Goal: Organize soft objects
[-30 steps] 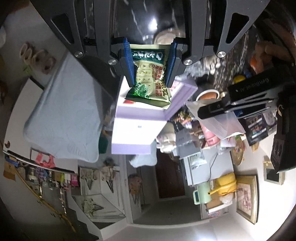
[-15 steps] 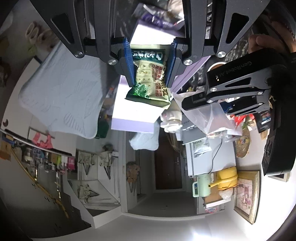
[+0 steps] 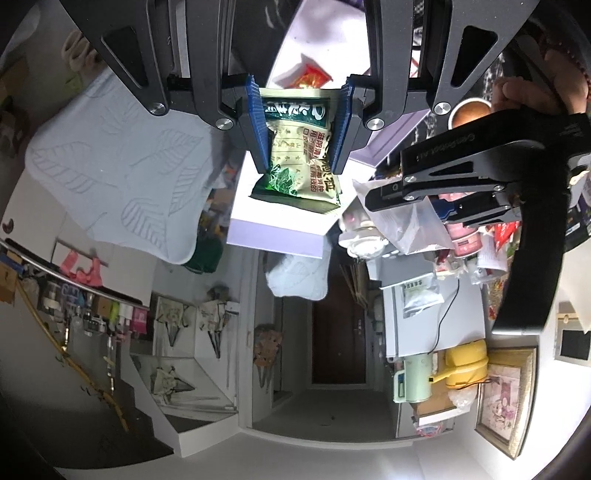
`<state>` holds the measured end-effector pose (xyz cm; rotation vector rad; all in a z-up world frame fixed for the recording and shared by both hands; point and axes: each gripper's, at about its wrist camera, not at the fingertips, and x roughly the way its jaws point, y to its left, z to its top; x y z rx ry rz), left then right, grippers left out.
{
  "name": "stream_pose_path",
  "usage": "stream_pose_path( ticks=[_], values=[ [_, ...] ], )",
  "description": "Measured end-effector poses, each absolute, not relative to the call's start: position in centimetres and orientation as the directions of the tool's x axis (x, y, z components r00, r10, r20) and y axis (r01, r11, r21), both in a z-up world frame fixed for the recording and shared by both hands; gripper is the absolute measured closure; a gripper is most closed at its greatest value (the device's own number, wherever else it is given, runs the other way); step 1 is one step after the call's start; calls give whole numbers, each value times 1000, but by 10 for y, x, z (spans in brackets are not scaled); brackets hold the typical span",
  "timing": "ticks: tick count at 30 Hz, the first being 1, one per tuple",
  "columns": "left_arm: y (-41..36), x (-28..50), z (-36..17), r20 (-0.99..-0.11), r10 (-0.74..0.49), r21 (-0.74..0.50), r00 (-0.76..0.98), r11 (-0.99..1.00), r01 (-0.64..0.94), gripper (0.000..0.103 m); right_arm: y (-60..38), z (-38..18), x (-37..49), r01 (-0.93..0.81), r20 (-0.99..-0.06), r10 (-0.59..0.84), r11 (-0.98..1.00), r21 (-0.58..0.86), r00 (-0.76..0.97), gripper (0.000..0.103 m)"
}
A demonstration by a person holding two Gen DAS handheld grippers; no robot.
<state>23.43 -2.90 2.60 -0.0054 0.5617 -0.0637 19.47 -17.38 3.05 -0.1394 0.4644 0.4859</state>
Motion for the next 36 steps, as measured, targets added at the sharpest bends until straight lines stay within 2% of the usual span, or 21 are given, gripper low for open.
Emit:
stream_pose_path(
  ticks=[8,19,27,36],
  values=[
    [-16,275,-8,-626,-11,-1,780,1000,14,63,-162,6,236,-475,-542,390,880,-18,744,71],
    [-14,306,-65,-754,-32,-24,656,999,22,63,-144,-38,272,-473,-657,337,881,-33,674,71],
    [-15,312,-89,-794,-27,-21,607,1000,18,63,-136,-62,288,-484,-732,341,875,16,590,71],
    [-16,309,-90,-790,-26,-1,612,999,42,61,-137,-68,298,-474,-758,346,879,56,553,68]
  ],
)
